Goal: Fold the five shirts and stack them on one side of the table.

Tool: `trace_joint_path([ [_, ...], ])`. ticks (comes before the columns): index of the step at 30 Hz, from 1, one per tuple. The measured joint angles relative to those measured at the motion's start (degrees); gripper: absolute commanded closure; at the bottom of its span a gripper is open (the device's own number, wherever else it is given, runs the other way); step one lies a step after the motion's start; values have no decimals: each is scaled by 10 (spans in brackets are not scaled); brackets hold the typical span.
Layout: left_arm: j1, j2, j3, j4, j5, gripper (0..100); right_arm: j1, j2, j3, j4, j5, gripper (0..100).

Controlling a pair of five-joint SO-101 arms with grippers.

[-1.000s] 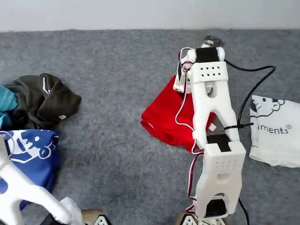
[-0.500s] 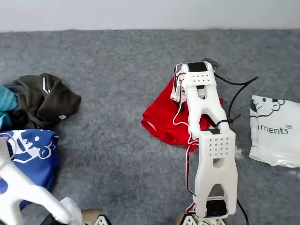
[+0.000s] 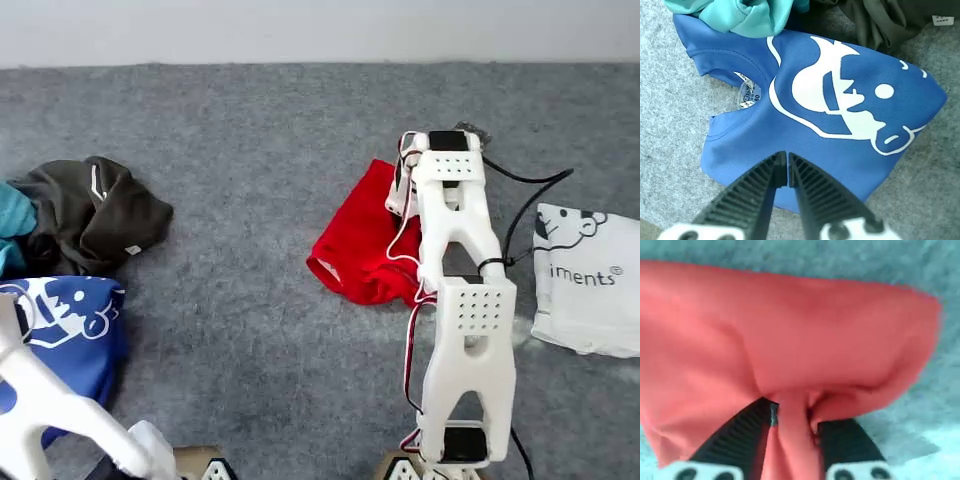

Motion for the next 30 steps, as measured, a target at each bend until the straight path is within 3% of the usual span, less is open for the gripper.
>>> trace_joint_path([
  [10, 0, 0, 0, 2, 0, 985, 39, -22, -34, 94, 190, 990],
  [21, -4, 0, 0, 11, 0, 985, 183, -256, 23, 96, 458, 991],
  [30, -4, 0, 0, 11, 0, 985, 310, -358, 27, 97, 586, 991],
])
